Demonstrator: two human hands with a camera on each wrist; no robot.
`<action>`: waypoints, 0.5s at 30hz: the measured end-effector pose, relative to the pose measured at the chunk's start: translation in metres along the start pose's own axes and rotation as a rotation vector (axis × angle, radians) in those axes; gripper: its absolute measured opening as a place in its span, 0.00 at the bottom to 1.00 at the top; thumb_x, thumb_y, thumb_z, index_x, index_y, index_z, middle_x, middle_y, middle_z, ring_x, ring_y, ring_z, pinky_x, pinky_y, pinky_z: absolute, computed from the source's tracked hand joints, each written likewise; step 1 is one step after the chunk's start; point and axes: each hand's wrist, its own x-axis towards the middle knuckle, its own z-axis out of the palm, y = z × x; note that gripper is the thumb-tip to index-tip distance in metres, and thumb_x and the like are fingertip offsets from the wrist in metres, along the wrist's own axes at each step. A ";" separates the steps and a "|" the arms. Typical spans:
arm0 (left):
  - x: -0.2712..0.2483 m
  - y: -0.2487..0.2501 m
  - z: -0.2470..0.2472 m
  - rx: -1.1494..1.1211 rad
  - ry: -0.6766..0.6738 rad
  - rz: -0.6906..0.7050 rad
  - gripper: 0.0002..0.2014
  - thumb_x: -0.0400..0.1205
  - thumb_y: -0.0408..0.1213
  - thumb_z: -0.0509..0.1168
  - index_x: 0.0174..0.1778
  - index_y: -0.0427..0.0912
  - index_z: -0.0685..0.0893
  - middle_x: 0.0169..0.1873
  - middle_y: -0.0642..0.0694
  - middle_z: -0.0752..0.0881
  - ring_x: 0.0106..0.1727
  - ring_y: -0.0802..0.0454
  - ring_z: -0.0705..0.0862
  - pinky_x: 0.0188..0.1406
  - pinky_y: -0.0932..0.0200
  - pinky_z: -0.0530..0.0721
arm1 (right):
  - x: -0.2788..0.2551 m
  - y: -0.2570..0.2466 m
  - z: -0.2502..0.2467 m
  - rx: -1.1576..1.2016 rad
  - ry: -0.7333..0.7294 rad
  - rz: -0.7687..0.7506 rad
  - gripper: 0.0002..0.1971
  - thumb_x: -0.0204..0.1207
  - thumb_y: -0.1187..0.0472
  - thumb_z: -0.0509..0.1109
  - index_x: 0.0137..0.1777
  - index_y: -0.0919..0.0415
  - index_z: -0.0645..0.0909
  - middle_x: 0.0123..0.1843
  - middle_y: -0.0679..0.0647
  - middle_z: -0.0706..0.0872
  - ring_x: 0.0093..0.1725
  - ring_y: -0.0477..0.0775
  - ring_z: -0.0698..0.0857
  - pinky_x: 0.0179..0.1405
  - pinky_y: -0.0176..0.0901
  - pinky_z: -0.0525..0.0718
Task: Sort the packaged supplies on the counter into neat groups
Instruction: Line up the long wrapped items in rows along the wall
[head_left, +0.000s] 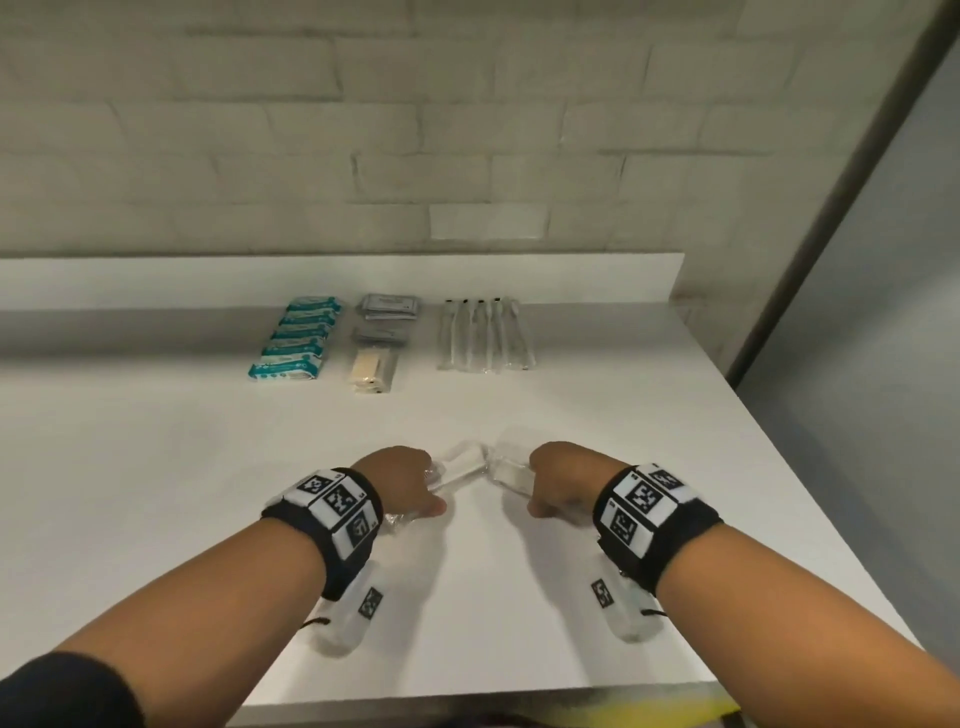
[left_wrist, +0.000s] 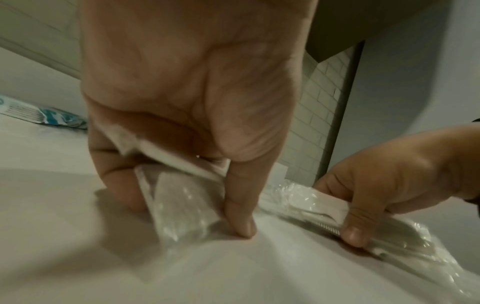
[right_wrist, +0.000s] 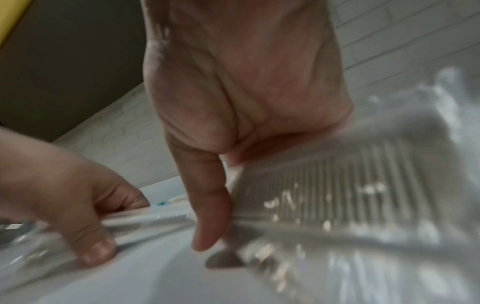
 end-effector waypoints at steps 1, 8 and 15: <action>0.000 0.001 -0.001 -0.025 0.024 0.007 0.22 0.77 0.52 0.68 0.60 0.41 0.78 0.57 0.45 0.82 0.57 0.47 0.80 0.46 0.60 0.71 | 0.000 0.005 -0.004 0.035 -0.005 0.015 0.20 0.72 0.59 0.72 0.63 0.66 0.79 0.59 0.59 0.85 0.51 0.57 0.84 0.47 0.43 0.81; 0.019 0.046 -0.032 -0.450 0.268 0.076 0.17 0.74 0.49 0.74 0.50 0.44 0.78 0.43 0.50 0.81 0.43 0.52 0.81 0.36 0.60 0.73 | 0.009 0.074 -0.040 0.206 0.091 0.168 0.25 0.73 0.45 0.73 0.61 0.65 0.82 0.55 0.55 0.87 0.52 0.56 0.85 0.46 0.41 0.79; 0.044 0.125 -0.044 -0.933 0.201 0.241 0.15 0.71 0.40 0.78 0.51 0.45 0.83 0.40 0.48 0.87 0.33 0.54 0.82 0.28 0.62 0.75 | 0.013 0.119 -0.059 1.164 0.320 -0.091 0.15 0.82 0.55 0.66 0.63 0.63 0.77 0.49 0.58 0.88 0.36 0.52 0.86 0.31 0.41 0.81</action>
